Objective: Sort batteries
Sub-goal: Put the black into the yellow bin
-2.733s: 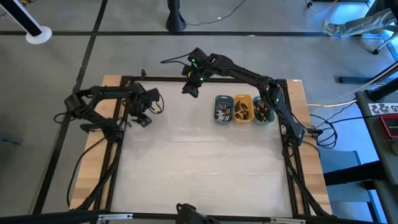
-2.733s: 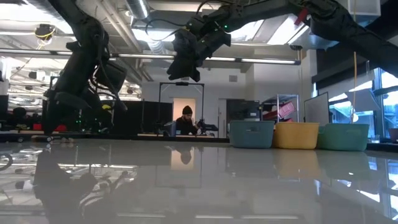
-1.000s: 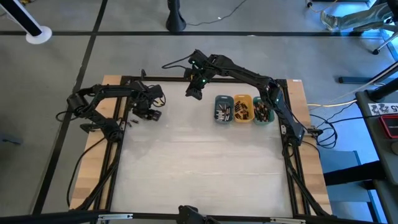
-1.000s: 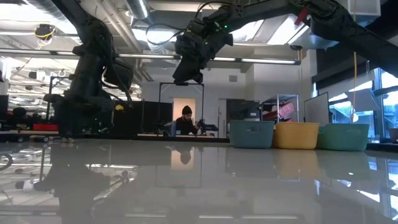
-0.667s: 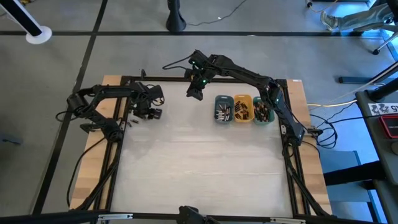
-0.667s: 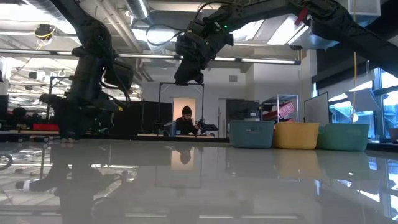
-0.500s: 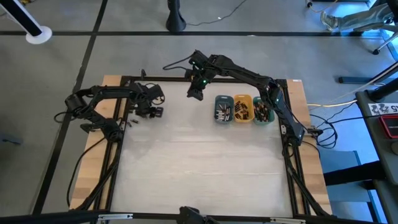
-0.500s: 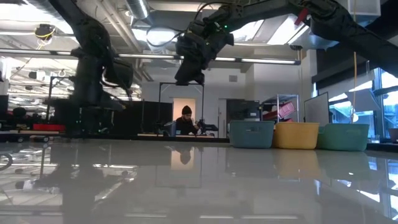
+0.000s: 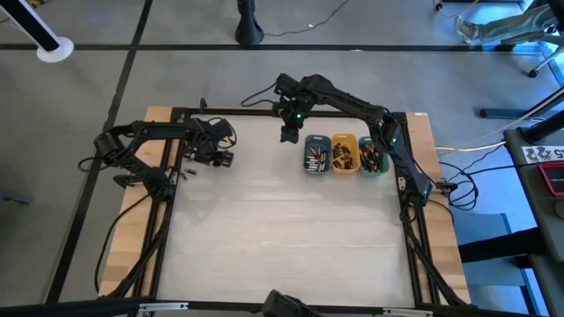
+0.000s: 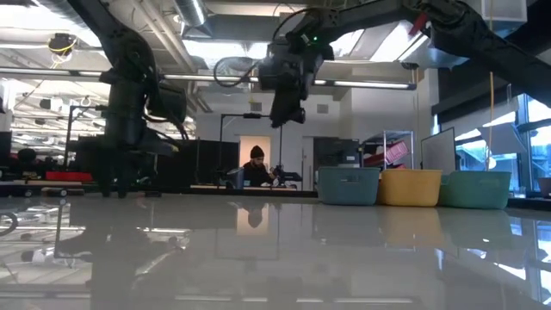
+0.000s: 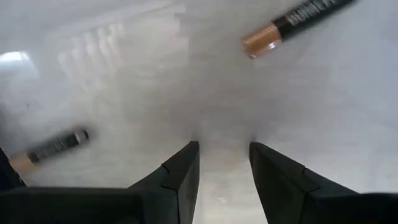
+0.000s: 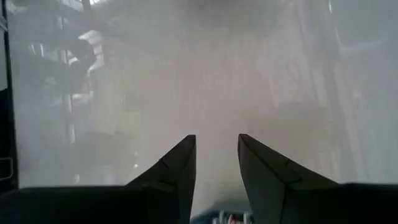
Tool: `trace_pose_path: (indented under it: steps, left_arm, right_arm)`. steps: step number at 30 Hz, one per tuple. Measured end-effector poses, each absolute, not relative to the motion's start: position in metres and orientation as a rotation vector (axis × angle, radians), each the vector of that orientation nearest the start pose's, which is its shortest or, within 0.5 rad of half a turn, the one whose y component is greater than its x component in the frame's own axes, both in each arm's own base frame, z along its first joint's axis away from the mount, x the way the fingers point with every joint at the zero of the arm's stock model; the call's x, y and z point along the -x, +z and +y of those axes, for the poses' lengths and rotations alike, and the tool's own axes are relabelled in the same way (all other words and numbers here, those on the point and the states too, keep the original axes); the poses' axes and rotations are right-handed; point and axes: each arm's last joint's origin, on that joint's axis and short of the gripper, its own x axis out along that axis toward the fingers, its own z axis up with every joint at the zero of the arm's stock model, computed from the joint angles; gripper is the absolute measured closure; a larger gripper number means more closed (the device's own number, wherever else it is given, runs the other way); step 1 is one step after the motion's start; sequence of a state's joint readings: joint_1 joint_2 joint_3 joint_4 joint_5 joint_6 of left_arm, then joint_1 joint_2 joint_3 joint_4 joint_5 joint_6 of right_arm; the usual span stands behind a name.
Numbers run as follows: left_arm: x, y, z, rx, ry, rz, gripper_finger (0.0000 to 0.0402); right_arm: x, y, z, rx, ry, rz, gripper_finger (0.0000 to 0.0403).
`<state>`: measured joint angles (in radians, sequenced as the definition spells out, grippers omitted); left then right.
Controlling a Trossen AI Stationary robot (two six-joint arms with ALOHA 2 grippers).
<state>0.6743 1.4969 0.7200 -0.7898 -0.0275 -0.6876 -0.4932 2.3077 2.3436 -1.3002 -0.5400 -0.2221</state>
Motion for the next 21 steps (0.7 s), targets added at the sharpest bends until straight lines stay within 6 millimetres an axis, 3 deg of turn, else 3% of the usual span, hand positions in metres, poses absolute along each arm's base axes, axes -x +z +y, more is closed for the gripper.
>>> trace_pose_path:
  steps: [5,9,16,21]
  left_arm:
    - [-0.173,0.143,0.134,0.920,0.981,1.341,0.0266]
    - [-0.184,0.156,0.139,0.817,0.870,1.341,0.0266]
    - [-0.198,0.186,0.158,0.470,0.780,1.341,0.0261]
    - [-0.203,0.187,0.164,0.291,0.619,1.355,0.0261]
  right_arm:
    - [-0.407,0.305,-0.207,-0.402,0.137,1.038,0.0281]
    - [-0.398,0.325,-0.205,-0.369,0.115,0.998,0.0281]
    - [-0.381,0.348,-0.198,-0.320,0.115,0.988,0.0281]
    - [-0.360,0.363,-0.201,-0.272,0.139,0.998,0.0281]
